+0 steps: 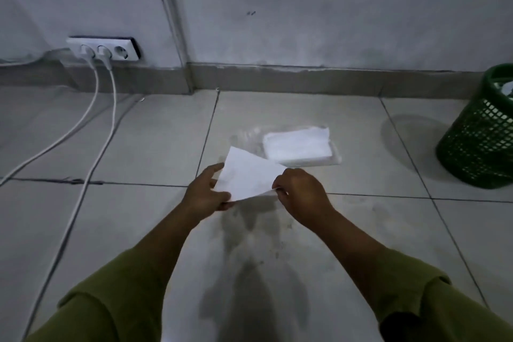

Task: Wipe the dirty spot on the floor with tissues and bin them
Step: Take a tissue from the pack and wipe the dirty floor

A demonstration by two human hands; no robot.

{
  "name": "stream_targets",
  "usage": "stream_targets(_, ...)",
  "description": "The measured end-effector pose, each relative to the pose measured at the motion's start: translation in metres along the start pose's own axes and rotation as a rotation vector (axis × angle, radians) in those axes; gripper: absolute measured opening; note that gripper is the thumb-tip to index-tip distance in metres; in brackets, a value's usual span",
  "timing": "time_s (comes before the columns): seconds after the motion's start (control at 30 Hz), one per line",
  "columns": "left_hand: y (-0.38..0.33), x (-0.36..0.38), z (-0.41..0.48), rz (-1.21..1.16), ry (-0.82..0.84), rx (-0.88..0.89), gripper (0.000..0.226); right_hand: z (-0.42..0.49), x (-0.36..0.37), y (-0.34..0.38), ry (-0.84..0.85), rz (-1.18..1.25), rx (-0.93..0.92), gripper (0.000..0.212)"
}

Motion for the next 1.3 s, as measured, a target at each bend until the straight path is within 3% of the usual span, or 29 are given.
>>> stream_targets(0.17,0.041,-0.007,-0.013,0.155,-0.031,-0.055,0.052,-0.016,0.045,0.011,0.166,-0.022,0.009,0.024)
stream_targets(0.53,0.086,-0.015,-0.025,0.524,-0.067,-0.098,0.048,-0.045,0.092,0.021,0.337,-0.026,-0.043,0.025)
stream_targets(0.7,0.074,-0.017,-0.026,0.828,-0.135,-0.027,0.044,-0.044,0.087,0.02,0.29,-0.004,0.003,0.035)
stream_targets(0.77,0.067,-0.013,-0.024,0.921,-0.175,0.049,0.047,-0.036,0.083,0.019,0.191,-0.015,0.033,0.038)
stream_targets(0.83,0.07,0.001,-0.019,1.024,-0.113,0.127,0.059,-0.031,0.088,0.022,0.176,-0.041,0.037,0.051)
stream_targets(0.93,0.087,0.031,-0.017,1.121,0.061,0.262,0.085,-0.035,0.122,0.025,0.336,-0.138,-0.029,0.073)
stream_targets(1.0,0.106,0.041,-0.015,1.239,0.144,0.256,0.09,-0.044,0.146,0.014,0.429,-0.211,0.0,0.079)
stream_targets(1.07,0.117,0.038,-0.013,1.233,0.133,0.184,0.078,-0.046,0.155,0.007,0.477,-0.195,0.064,0.078)
stream_targets(1.17,0.113,0.039,-0.014,1.126,0.142,0.239,0.064,-0.039,0.148,0.007,0.438,-0.219,0.053,0.077)
stream_targets(1.3,0.113,0.036,-0.01,1.133,0.087,0.299,0.072,-0.036,0.148,-0.001,0.419,-0.222,0.055,0.076)
Point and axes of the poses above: each hand's wrist, its own z-axis towards the middle knuckle, its own x-axis out of the palm, y = z × x, the point moved 7 cm from there along z, towards the middle knuckle, and after that the axes turned 7 degrees about y, right-handed, at the moved point
